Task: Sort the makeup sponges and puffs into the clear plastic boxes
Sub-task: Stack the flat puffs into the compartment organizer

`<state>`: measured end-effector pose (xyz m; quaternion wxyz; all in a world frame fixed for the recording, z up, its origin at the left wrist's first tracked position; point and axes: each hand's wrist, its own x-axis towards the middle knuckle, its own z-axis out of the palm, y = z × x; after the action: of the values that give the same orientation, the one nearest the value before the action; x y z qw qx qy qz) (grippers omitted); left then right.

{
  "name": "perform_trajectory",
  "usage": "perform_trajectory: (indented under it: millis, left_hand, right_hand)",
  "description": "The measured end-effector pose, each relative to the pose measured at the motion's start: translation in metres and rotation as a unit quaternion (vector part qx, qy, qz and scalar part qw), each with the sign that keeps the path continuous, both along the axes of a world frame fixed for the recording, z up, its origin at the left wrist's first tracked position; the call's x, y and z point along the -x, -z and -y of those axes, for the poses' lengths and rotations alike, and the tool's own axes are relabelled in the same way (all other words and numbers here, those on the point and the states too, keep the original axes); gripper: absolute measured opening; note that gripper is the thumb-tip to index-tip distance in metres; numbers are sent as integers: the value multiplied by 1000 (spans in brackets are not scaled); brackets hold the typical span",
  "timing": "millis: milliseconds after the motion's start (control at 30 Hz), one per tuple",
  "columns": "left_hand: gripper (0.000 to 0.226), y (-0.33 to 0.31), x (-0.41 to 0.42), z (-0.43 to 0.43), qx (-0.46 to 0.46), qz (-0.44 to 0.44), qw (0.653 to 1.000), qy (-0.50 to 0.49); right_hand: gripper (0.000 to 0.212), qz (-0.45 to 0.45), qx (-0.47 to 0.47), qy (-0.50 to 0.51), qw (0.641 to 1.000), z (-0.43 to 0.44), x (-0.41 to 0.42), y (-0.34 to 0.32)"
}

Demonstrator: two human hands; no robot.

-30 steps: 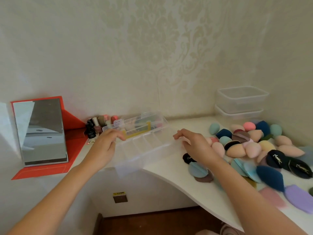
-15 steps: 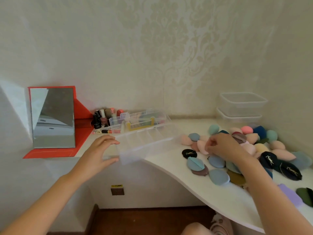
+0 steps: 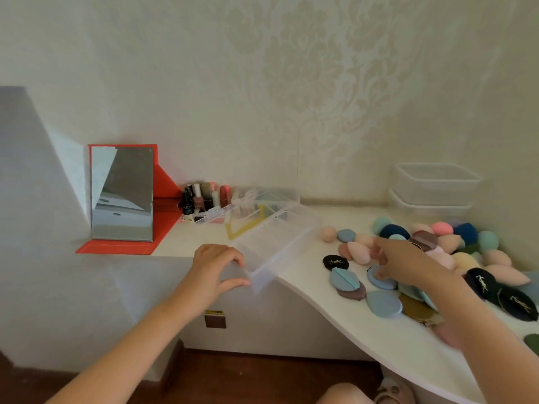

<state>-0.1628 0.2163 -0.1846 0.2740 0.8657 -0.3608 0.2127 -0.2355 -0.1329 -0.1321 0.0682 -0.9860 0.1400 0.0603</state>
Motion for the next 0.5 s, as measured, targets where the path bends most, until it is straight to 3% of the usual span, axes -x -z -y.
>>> perform_trajectory:
  millis: [300,400,500]
  left_hand:
    - [24,20,37,58,82,40,993,-77]
    - [21,18,48,77,92,46,990,-91]
    - [28,11,57,92,114,25,990,-78]
  right_hand:
    - [8,12,16,-37,999,-4,9,-23]
    - [15,124,-77,-49,988,-12,16,-38]
    - [8,212,-185,-89,956,-34,18,-46]
